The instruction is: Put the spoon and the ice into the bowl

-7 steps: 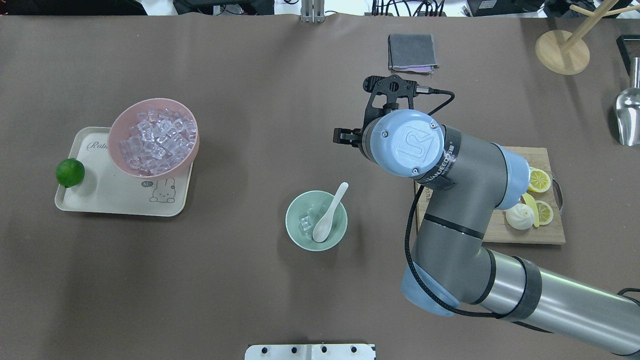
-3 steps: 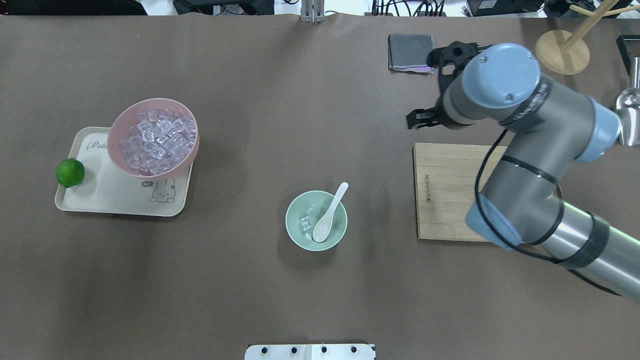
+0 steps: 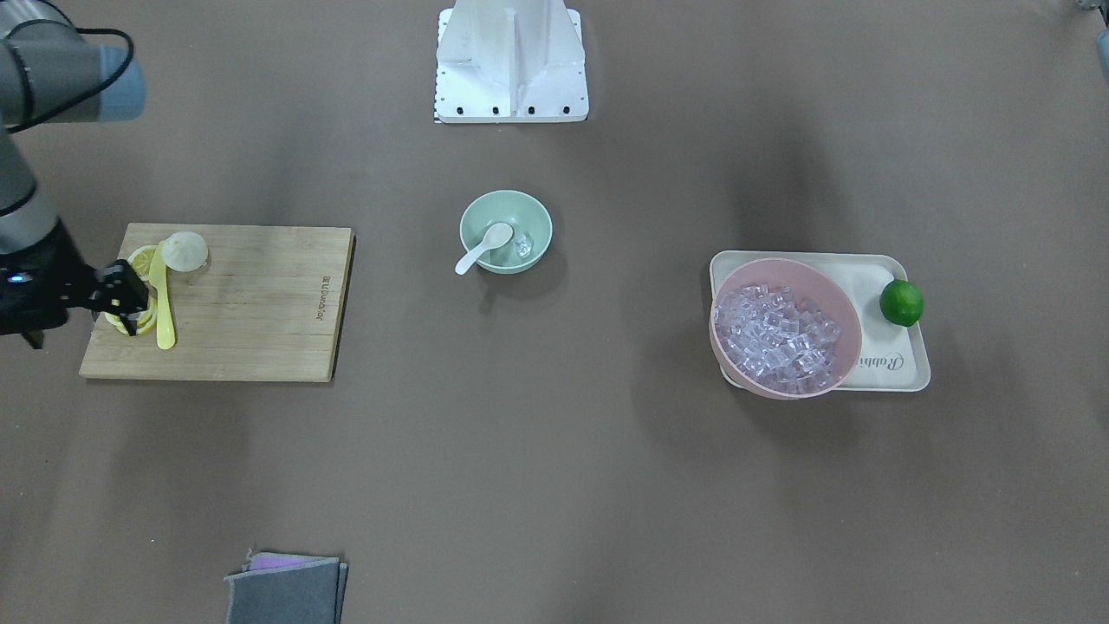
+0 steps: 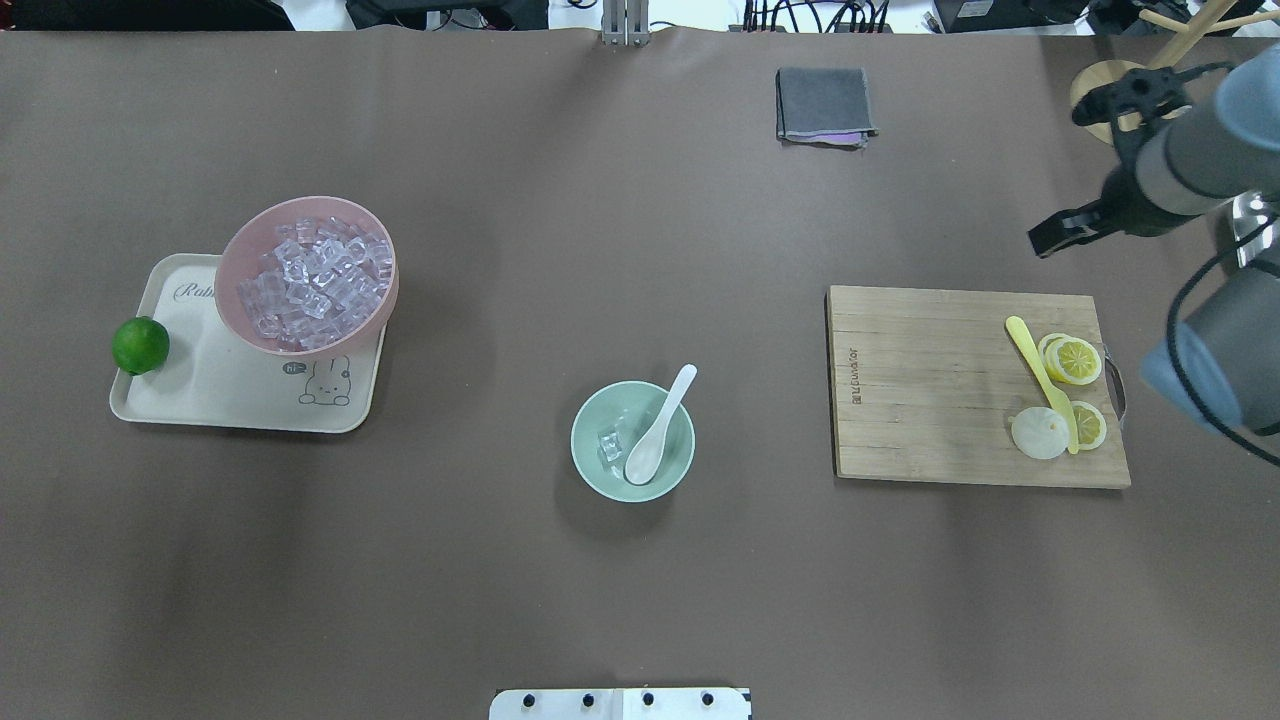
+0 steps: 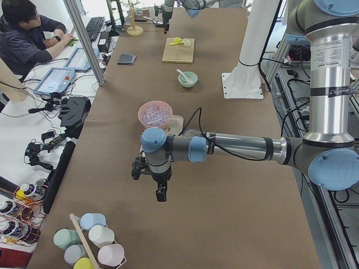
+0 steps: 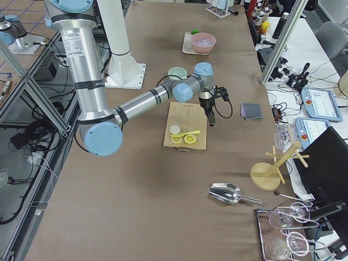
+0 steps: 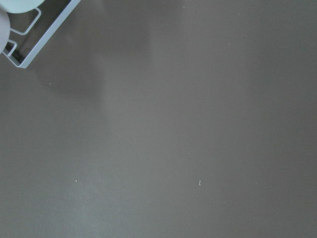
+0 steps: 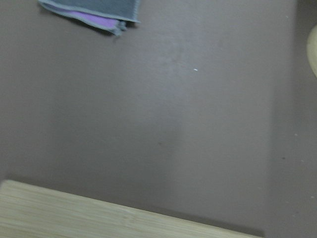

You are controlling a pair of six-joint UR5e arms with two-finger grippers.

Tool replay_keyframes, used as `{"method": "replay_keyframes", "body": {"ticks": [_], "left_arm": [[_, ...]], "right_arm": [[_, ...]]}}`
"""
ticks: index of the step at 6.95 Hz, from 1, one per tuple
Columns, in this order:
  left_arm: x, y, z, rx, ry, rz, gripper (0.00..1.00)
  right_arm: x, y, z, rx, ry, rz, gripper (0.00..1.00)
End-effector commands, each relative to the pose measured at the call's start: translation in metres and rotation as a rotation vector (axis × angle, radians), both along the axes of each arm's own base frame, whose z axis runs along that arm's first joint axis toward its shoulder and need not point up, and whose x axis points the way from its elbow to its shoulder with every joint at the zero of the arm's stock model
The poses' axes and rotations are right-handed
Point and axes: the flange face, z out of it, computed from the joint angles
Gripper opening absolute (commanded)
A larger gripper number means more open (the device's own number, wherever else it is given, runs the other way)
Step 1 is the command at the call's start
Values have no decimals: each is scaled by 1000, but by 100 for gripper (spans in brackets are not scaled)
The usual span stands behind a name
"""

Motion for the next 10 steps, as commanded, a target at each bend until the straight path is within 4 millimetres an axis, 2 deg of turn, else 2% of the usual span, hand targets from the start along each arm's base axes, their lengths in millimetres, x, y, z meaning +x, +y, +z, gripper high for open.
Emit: {"method": "replay_keyframes", "body": {"ticks": [1, 2, 3, 4, 6, 7, 8, 9, 10], "left_arm": [[1, -1, 0, 2, 0, 1, 98], [0, 0, 1, 0, 0, -1, 98], [1, 0, 1, 0, 0, 1, 98], [1, -1, 0, 2, 0, 1, 98], [0, -4, -2, 6, 1, -1, 98], [0, -3, -5, 12, 4, 1, 98], [3, -3, -7, 8, 41, 1, 98], [4, 0, -6, 1, 57, 1, 98], [4, -1, -8, 5, 59, -3, 98]], "right_arm": [[120, 17, 106, -44, -44, -118, 100], [163, 36, 129, -44, -34, -105, 100], [188, 54, 146, -86, -46, -64, 100], [197, 77, 171, -151, -70, -49, 100], [220, 115, 204, -237, -82, 7, 100], [227, 124, 209, -262, -125, 28, 100], [239, 128, 205, -300, -153, 59, 100], [241, 125, 202, -342, -132, 66, 100], [243, 123, 190, -319, -98, 68, 100]]}}
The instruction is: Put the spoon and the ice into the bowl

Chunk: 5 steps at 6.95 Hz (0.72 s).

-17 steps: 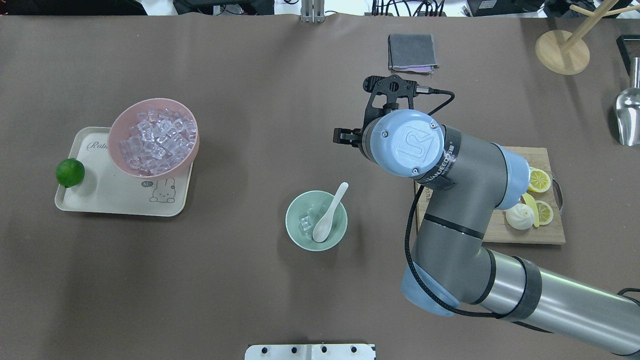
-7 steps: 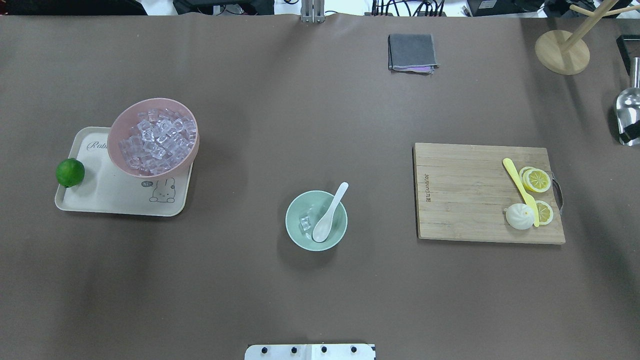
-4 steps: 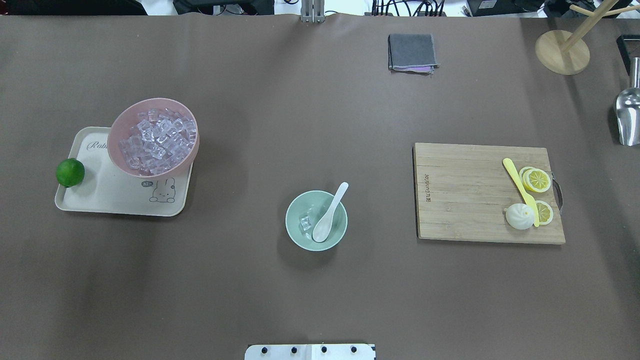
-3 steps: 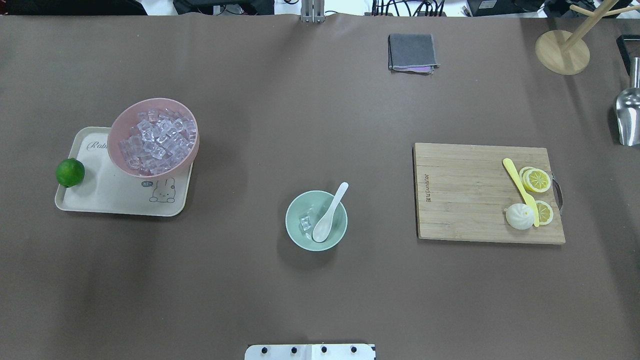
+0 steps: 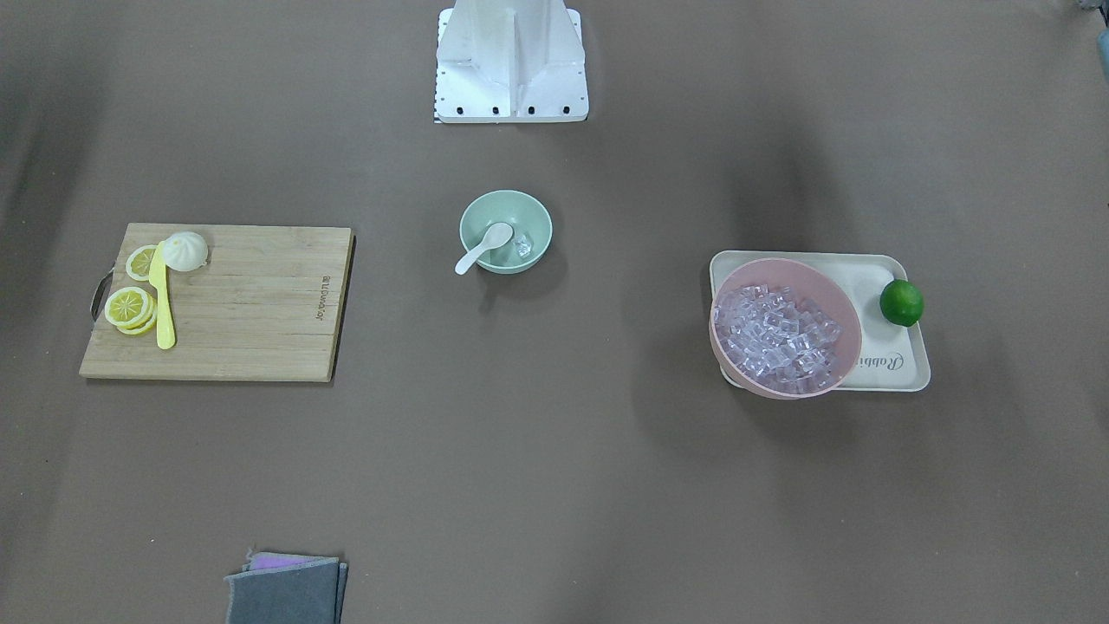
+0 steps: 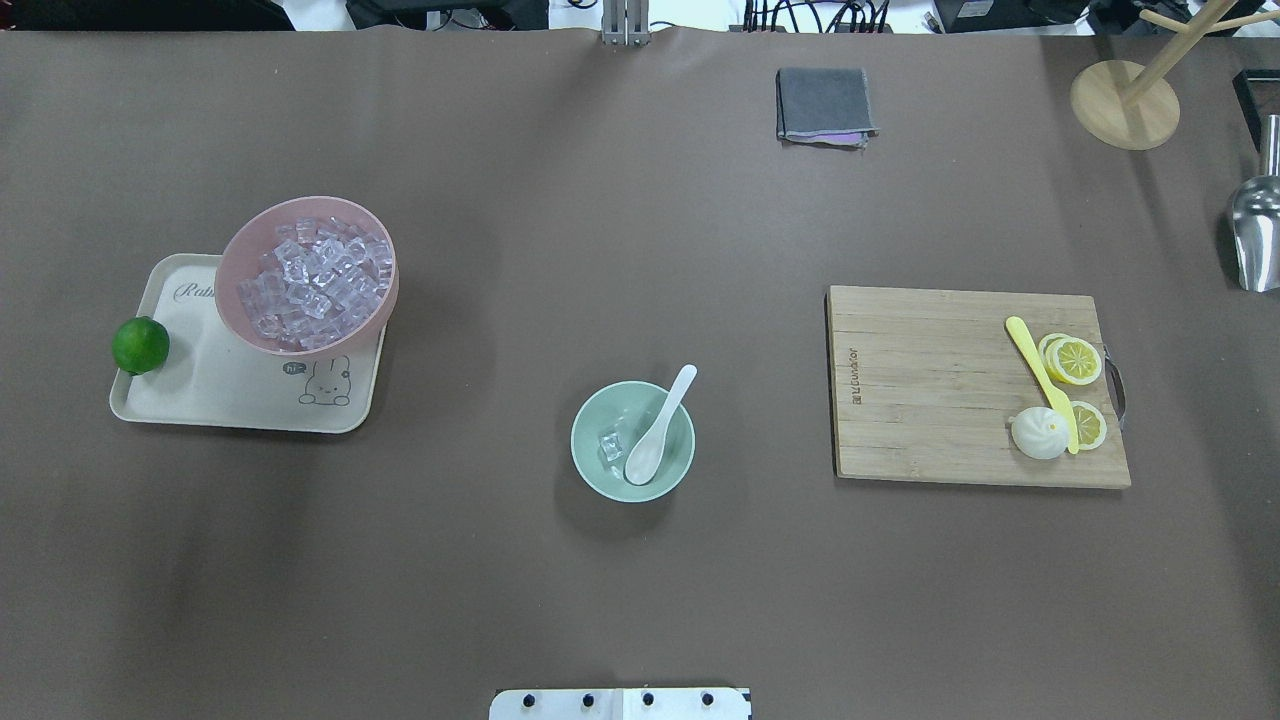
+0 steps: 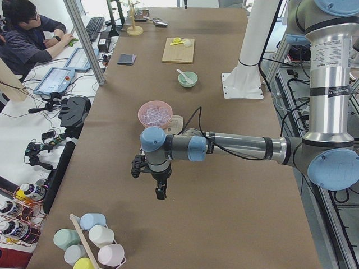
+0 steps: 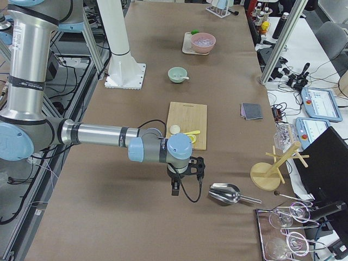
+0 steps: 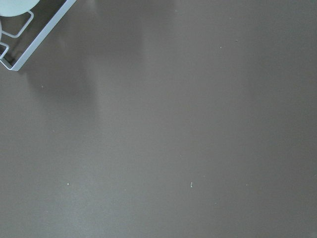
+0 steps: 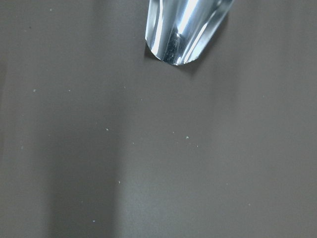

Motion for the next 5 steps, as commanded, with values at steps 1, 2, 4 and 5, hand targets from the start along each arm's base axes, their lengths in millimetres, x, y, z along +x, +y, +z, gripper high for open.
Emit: {"method": "replay_keyframes", "body": {"ticks": [1, 2, 4, 5], "left_arm": [[-8, -4, -10, 20, 14, -21, 98], [-9, -3, -21, 45, 14, -18, 98], [-10, -2, -32, 91, 4, -16, 98], [-10, -3, -30, 101, 5, -17, 98]], "right_arm": [[3, 2, -5, -17, 31, 2, 100], [2, 1, -3, -35, 34, -3, 100], [0, 0, -7, -26, 26, -8, 100], [-1, 0, -9, -18, 19, -11, 100]]}}
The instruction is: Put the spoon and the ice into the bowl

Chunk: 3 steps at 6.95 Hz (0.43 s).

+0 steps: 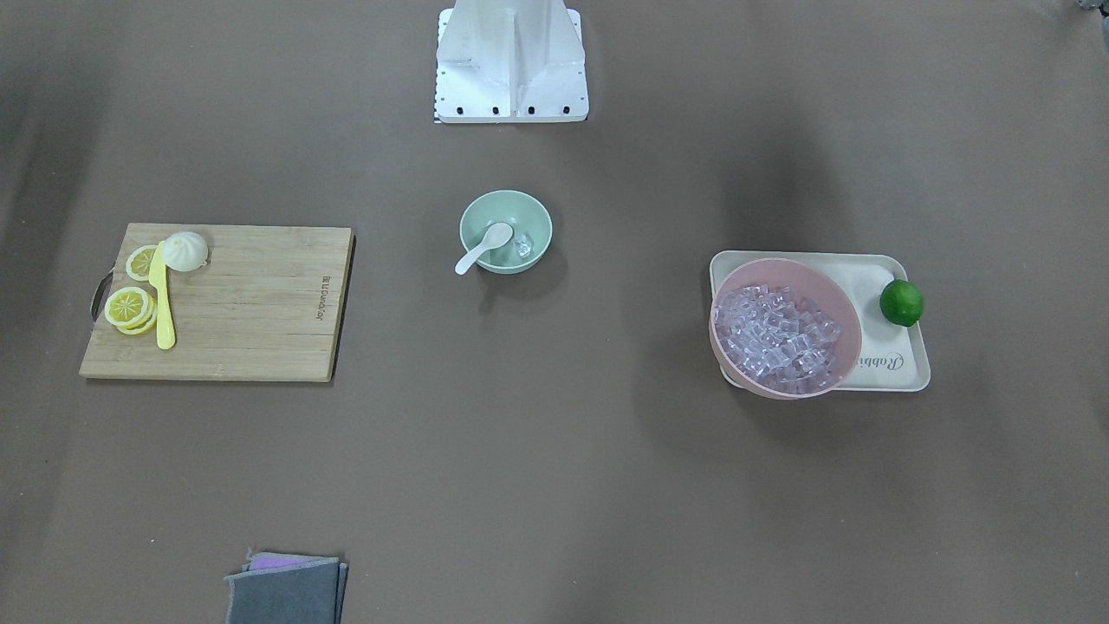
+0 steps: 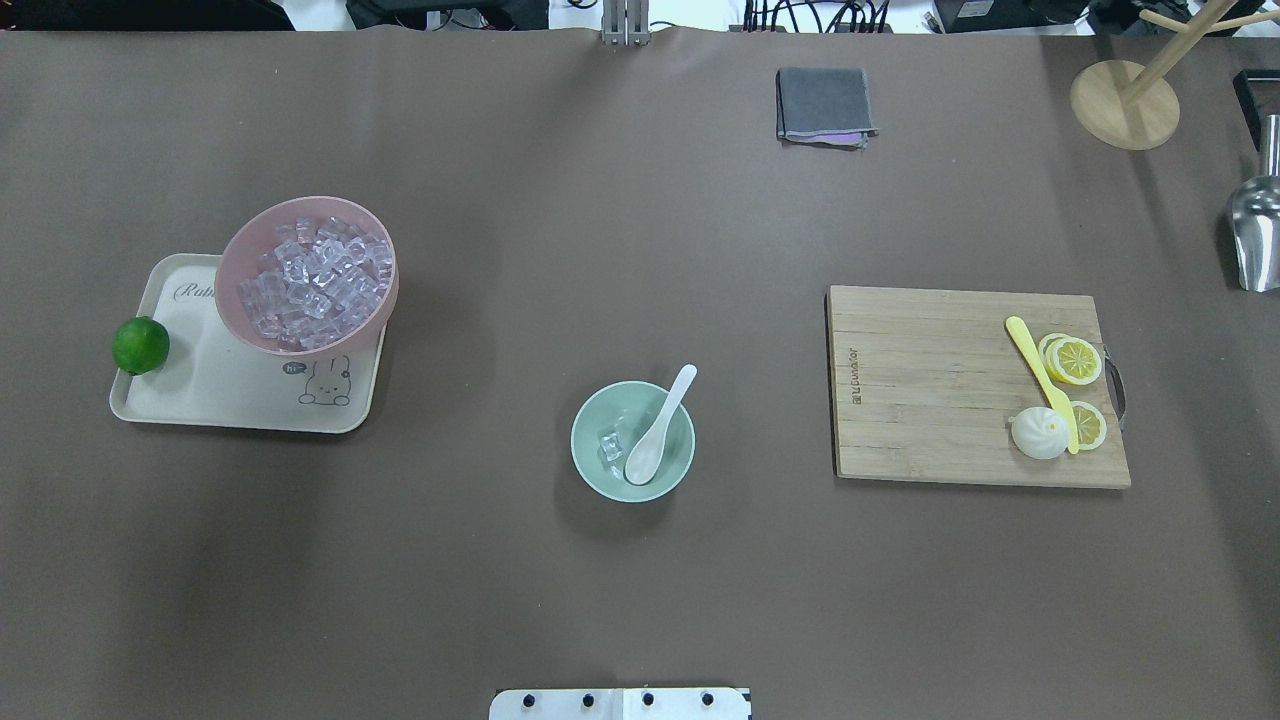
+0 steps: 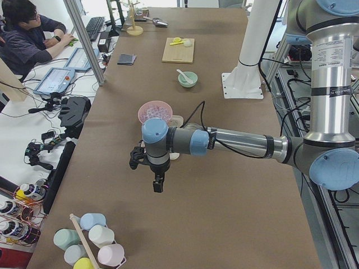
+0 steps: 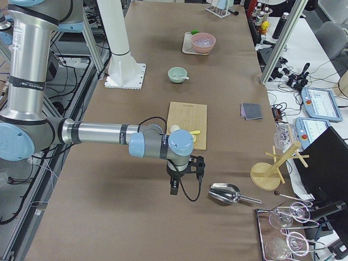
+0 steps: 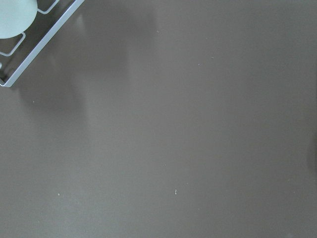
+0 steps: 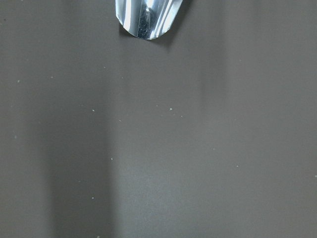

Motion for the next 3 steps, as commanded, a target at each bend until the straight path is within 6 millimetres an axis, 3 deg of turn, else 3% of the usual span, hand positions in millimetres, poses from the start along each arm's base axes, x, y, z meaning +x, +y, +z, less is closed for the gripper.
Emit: {"method": "replay_keyframes", "body": {"ticks": [1, 3], "left_arm": [[0, 0, 3, 12, -1, -1, 98], [0, 0, 3, 12, -1, -1, 98]], "right_arm": [[-2, -2, -3, 9, -10, -7, 100], [-7, -3, -3, 15, -7, -20, 100]]}}
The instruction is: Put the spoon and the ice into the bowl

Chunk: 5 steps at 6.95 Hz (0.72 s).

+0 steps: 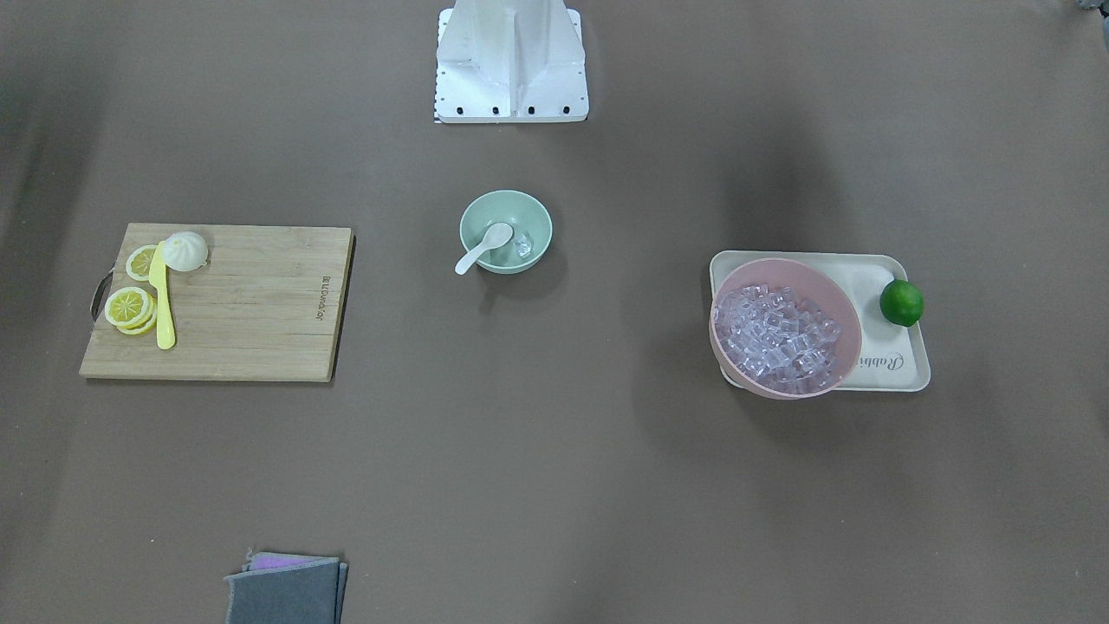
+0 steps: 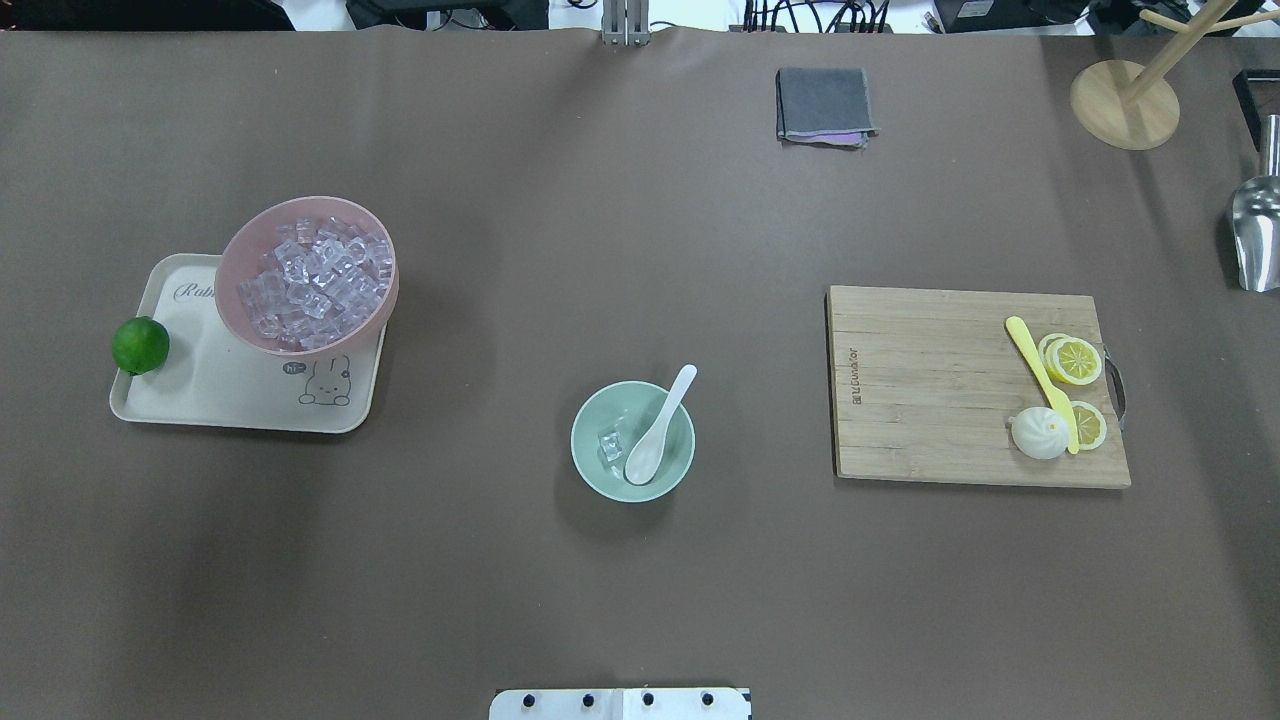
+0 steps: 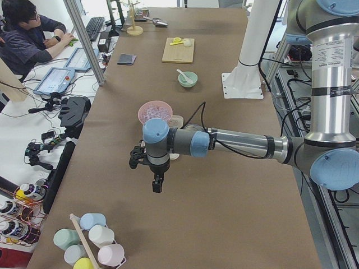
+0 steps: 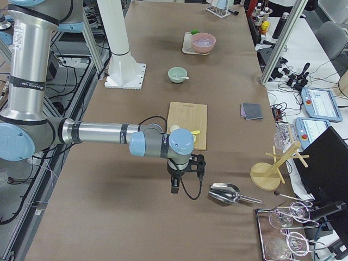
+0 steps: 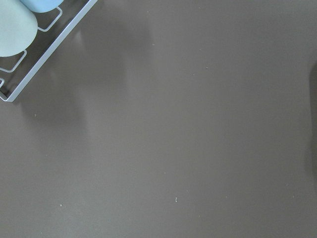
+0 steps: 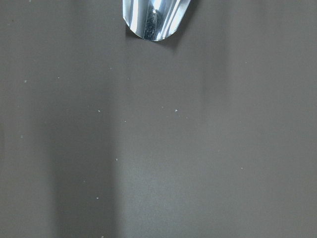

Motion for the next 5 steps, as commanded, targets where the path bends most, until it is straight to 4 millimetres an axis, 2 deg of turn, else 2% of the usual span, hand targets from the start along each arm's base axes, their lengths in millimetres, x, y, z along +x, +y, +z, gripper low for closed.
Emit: {"method": "replay_keyframes", "body": {"ticks": [1, 5], "left_arm": [[0, 0, 0, 1, 0, 0, 98], [0, 0, 2, -4, 0, -1, 98]], "right_arm": [[-3, -1, 0, 6, 7, -11, 100], [-5, -2, -1, 9, 10, -17, 100]]}}
